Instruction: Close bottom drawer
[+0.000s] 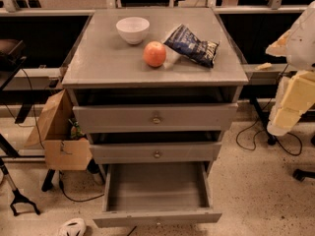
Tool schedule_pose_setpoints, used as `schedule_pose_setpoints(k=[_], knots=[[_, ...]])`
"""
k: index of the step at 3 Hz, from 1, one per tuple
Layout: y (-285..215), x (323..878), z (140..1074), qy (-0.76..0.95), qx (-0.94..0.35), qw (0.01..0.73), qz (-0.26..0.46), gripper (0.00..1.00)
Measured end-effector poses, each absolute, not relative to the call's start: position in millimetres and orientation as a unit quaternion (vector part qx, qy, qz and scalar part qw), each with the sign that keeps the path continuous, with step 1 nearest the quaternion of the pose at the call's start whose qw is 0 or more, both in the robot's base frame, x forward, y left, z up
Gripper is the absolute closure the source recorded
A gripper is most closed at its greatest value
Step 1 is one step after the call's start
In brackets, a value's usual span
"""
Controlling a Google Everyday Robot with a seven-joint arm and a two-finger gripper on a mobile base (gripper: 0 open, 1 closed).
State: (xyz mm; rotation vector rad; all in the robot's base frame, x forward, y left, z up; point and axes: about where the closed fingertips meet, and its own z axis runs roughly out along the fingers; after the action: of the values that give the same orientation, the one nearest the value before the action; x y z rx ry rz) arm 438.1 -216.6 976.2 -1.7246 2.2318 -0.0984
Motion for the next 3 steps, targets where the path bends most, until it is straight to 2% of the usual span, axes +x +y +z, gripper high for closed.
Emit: schedule_pose_setpoints(k=[1,3], knots=[[-217,438,976,0.781,-0.603,0.159,-0.034,0.0],[-201,427,948,0.77,-0.603,0.203,-0.046,0.0]])
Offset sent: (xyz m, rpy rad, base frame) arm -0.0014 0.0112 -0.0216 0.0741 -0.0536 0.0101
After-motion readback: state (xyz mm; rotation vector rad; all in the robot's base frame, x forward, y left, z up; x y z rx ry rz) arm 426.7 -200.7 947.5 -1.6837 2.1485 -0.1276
